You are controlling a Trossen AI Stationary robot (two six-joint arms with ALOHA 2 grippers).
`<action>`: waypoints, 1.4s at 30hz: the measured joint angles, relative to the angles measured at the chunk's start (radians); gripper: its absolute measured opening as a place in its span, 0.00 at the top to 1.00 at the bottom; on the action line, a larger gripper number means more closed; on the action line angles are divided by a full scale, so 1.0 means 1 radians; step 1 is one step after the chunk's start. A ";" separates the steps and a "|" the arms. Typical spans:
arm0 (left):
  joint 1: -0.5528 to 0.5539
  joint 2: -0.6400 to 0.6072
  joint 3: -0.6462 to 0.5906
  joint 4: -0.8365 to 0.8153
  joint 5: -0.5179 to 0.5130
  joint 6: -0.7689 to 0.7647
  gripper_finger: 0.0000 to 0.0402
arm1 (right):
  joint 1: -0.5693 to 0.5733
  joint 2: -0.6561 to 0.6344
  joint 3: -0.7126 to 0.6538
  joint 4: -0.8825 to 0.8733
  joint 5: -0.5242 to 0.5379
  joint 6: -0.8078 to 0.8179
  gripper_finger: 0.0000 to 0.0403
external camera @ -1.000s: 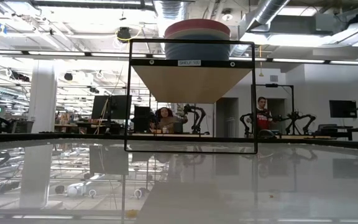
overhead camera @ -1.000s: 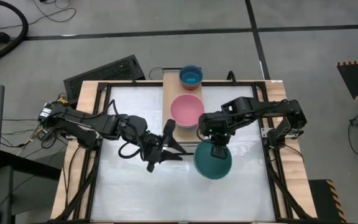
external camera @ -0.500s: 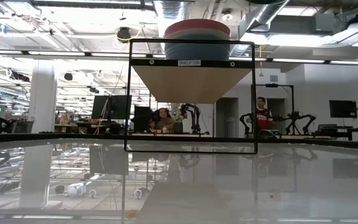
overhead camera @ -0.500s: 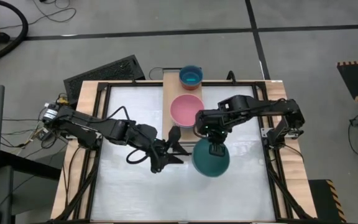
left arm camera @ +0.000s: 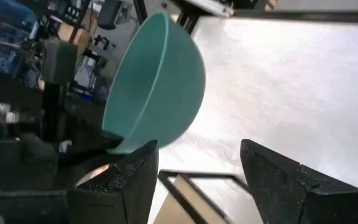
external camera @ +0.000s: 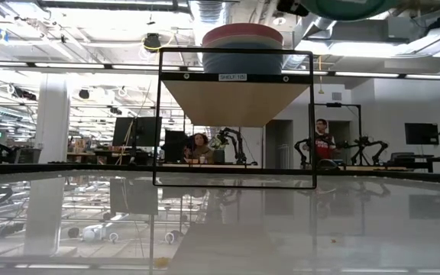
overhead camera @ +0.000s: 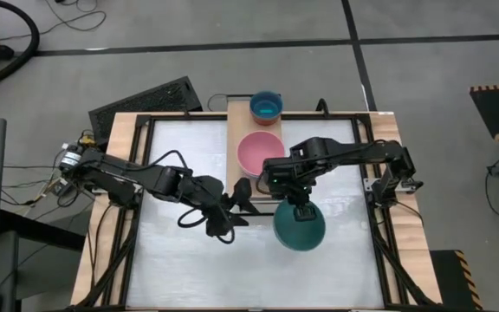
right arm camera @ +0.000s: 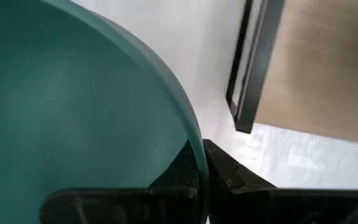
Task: Place and stack bowls onto a shelf
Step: Stack the dark green bowl on top of the light pink bowl on the shelf
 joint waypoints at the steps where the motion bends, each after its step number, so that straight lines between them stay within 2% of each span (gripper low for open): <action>1: -0.008 -0.001 0.000 0.005 0.002 -0.006 0.46 | -0.002 0.000 0.003 0.000 -0.004 -0.016 0.94; 3: -0.030 -0.004 0.000 0.020 -0.014 -0.033 0.46 | -0.009 0.000 0.016 0.005 -0.001 0.011 0.94; 8: -0.066 -0.030 0.000 0.057 -0.175 -0.114 0.46 | -0.045 -0.001 0.082 0.010 0.127 0.224 0.94; 10: -0.075 -0.038 0.000 0.045 -0.258 -0.145 0.46 | -0.063 -0.002 0.124 0.013 0.168 0.345 0.94; 13: -0.093 -0.056 0.000 0.013 -0.430 -0.156 0.46 | -0.099 -0.002 0.177 0.005 0.166 0.499 0.94; 17: -0.118 -0.062 0.002 -0.002 -0.629 0.012 0.46 | -0.160 0.000 0.228 -0.004 0.077 0.579 0.94; 20: -0.121 -0.061 0.001 -0.006 -0.706 0.152 0.46 | -0.193 -0.001 0.228 -0.002 0.066 0.603 0.94; 25: -0.121 -0.061 0.001 -0.013 -0.738 0.259 0.46 | -0.253 0.011 0.230 -0.001 0.041 0.620 0.94; 28: -0.119 -0.058 -0.001 -0.021 -0.704 0.300 0.46 | -0.270 0.019 0.230 0.005 0.030 0.625 0.94; 32: -0.103 -0.053 -0.001 -0.017 -0.623 0.348 0.46 | -0.260 0.034 0.230 0.004 0.022 0.606 0.94; 42: -0.072 -0.034 -0.001 -0.077 -0.615 0.405 0.47 | -0.195 0.050 0.220 0.003 0.047 0.556 0.94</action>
